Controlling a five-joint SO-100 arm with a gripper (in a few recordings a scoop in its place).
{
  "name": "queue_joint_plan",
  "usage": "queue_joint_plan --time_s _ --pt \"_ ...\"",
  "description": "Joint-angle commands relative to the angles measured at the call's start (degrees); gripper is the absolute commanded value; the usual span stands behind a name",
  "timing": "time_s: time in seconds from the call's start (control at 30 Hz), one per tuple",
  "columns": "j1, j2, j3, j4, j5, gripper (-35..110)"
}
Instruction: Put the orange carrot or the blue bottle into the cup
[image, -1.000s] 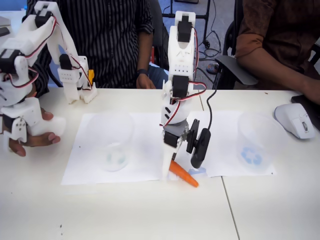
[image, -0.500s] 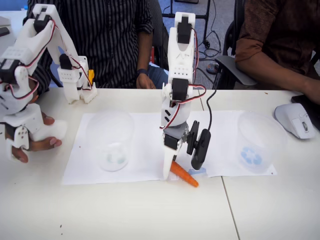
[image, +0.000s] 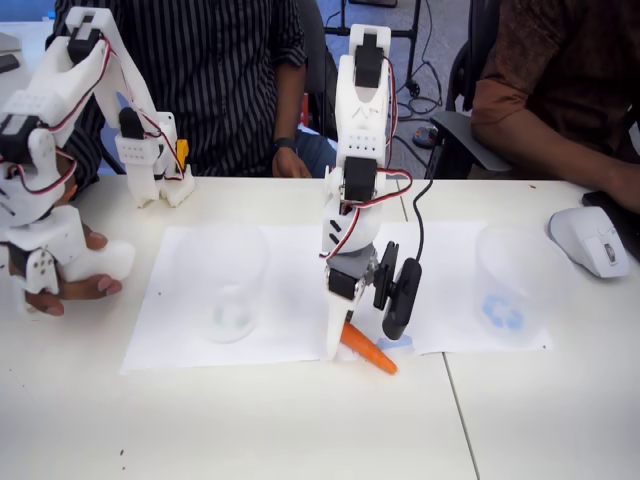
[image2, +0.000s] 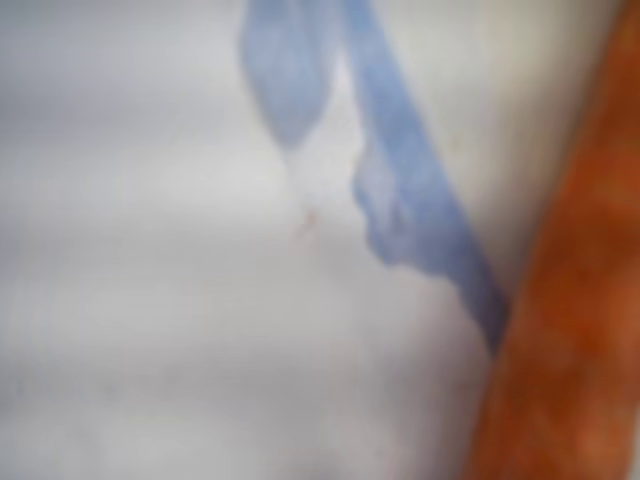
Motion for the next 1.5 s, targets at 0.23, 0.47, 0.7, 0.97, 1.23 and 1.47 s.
queue_joint_plan --time_s 0.23,0.47,0.7,0.97,1.23,1.47 --pt "0.88 0.88 -3.6 0.62 1.05 14" --pt "0.88 0.79 -3.52 0.62 1.05 14" --pt "0.88 0.79 -3.78 0.7 1.23 14" --pt "0.88 0.35 -3.96 0.62 1.23 14" --pt "0.79 0.97 -4.22 0.62 1.23 14" --pt "0.79 3.52 -4.31 0.62 0.79 14"
